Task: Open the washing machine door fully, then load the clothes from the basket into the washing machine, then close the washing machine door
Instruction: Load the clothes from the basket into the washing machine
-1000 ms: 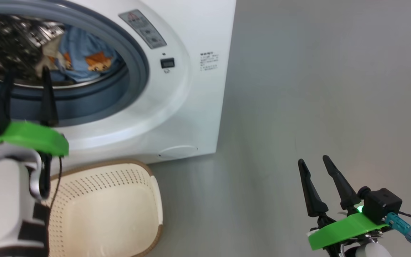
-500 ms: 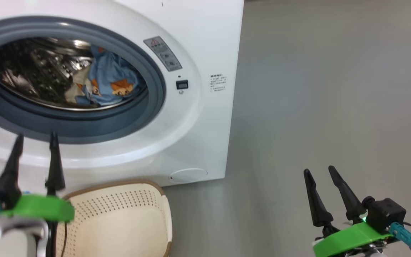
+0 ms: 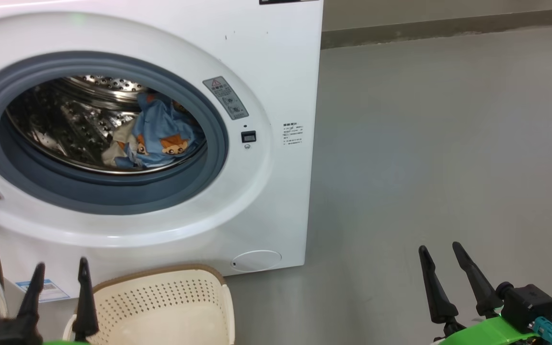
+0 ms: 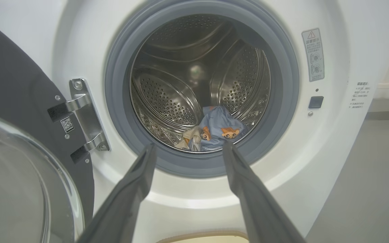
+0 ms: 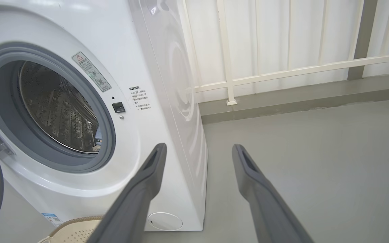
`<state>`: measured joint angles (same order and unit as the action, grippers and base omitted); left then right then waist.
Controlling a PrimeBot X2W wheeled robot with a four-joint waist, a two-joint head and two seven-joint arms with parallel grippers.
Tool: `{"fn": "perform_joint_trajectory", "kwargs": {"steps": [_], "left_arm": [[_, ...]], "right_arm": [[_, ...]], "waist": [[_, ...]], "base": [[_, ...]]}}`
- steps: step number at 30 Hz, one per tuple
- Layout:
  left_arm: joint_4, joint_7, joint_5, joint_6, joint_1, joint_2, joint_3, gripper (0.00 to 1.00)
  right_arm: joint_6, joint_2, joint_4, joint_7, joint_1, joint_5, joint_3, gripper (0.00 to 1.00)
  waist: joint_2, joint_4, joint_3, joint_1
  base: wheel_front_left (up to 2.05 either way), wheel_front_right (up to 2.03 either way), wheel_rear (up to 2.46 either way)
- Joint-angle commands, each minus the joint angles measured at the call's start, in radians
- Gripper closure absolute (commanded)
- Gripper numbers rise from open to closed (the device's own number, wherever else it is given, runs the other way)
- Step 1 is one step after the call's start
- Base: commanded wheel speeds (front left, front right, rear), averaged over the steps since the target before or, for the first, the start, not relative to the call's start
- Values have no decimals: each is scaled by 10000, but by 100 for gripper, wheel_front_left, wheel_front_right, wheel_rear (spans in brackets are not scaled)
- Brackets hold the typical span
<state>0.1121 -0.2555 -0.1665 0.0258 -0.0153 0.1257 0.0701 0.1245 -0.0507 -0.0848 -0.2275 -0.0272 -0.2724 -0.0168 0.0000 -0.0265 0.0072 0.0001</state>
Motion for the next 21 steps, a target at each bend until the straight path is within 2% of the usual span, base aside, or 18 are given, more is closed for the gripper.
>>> {"fn": "perform_joint_trajectory", "kwargs": {"steps": [1, 9, 21], "left_arm": [[-335, -50, -164, 114, 35, 96, 389, 0], [-780, -59, -328, 359, -1053, -180, 566, 0], [-1021, -61, -303, 465, -1298, -213, 626, 0]], "right_arm": [[62, -48, 309, 34, 35, 157, -201, 0], [62, -44, 517, 114, -196, 219, -15, 0], [62, -76, 649, 142, -198, 376, 42, 0]], "waist": [[0, -2, -50, -1], [0, -116, -85, -1], [0, -140, -120, -1]], "base": [[0, 0, 0], [0, 0, 0], [0, 0, 0]]}}
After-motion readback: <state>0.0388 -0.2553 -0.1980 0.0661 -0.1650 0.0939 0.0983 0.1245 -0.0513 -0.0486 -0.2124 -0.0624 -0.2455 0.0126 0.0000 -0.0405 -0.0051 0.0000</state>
